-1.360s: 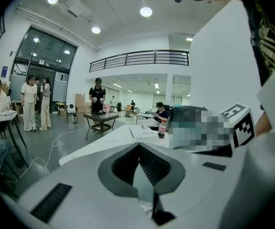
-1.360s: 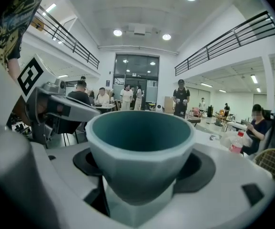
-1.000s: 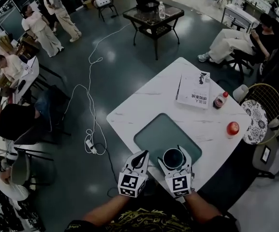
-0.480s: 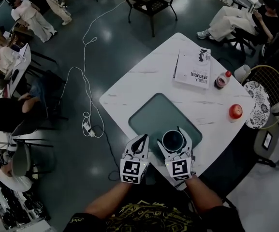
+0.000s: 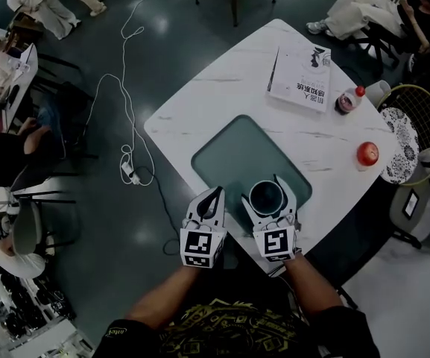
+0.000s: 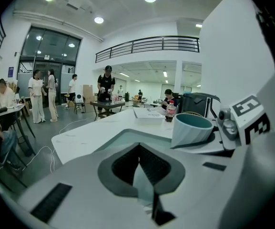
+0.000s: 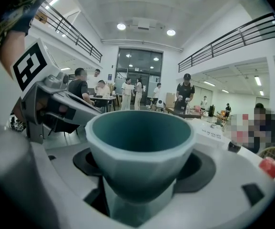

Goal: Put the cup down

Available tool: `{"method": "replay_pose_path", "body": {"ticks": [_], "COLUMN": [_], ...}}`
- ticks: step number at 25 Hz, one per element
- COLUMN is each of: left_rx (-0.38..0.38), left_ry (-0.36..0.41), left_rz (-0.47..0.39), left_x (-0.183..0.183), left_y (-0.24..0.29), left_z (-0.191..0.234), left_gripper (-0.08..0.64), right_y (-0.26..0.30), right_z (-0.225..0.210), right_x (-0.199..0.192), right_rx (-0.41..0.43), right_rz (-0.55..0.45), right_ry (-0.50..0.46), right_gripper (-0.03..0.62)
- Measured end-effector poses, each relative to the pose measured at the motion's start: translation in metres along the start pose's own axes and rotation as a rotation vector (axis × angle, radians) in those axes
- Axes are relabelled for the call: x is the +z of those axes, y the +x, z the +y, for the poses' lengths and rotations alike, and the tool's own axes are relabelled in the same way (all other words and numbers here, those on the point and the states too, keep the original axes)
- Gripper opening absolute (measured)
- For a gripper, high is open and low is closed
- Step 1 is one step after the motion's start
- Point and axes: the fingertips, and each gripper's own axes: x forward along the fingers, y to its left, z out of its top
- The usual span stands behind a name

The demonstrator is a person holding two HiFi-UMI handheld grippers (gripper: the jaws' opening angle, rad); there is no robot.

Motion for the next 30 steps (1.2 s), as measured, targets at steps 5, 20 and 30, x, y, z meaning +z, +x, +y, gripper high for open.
{"method": "replay_pose_path", "body": {"ticks": [5, 20, 30], "left_rx": [-0.001, -0.054, -0.080], "left_ry": [-0.007, -0.008, 0.019], "left_rz": [0.011, 0.003, 0.009], "left_x": [-0.009, -0.017, -0.018], "left_y": [-0.001, -0.002, -0.006], "left_z": [-0.002, -0.016, -0.028], "left_gripper": [0.011, 0.011, 0.011], "right_y": [0.000, -0.005, -0.015], "right_z": [0.000, 0.001, -0.001], "right_x": [-0.009, -0.029, -0.037], "right_rx": [-0.004, -0.025, -0.031], "right_rz": [0.008, 0.030, 0.046], "right_ry": [-0.001, 0.016, 0.047], "right_gripper": [0.379, 0.385, 0.392]}}
